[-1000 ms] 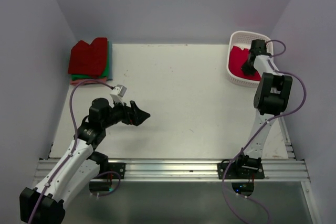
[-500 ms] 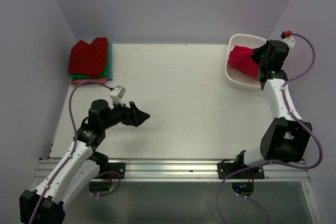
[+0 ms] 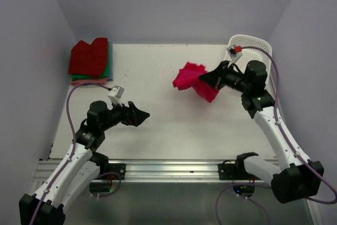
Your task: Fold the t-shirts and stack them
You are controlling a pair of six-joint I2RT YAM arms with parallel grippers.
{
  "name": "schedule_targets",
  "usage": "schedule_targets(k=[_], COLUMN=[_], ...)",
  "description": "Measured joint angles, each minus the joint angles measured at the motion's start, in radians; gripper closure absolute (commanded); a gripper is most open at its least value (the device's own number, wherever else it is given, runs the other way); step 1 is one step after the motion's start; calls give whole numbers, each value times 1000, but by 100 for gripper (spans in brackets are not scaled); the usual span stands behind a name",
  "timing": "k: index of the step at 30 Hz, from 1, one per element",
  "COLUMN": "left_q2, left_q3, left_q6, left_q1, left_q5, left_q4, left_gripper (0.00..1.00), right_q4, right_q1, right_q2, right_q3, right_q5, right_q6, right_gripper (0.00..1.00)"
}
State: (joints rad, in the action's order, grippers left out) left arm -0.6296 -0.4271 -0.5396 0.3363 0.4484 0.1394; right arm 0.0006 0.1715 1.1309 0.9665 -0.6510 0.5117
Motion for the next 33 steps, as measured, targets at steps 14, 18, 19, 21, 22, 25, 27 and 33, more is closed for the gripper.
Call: schedule_targets(k=[14,18,19,21,22,25,27,33], left_q2=[42,47,41,6,-17,-102,-165,-242], left_q3=[-42,-53,-55,-63,-68,-74,-73,-63], left_q6=[-10,-12,-17,-20,-21,-21,-21,-26], left_q1=[0,0,0,0,0,0,0,0], left_q5=[-152,-157,-157,-159,-161,-166,-159,-120], left_q4=[53,62,66,89,103,138,156,154], left_gripper=[0,0,0,0,0,0,0,0], right_q4=[-608,-652,-653,-655,-659,-674,-680,-663], right_q1=[245,243,243,243,243,238,212,55], right_q2=[225,237,237,237,237,244,274,504], right_q3=[137,138,140,141,143,158,187,323], right_q5=[242,353,368,409,438,575,646,740], right_q6=[-283,-266,-262,-254,-246,-207,-169,-60], right_gripper=[22,22,22,21,19,18,22,94])
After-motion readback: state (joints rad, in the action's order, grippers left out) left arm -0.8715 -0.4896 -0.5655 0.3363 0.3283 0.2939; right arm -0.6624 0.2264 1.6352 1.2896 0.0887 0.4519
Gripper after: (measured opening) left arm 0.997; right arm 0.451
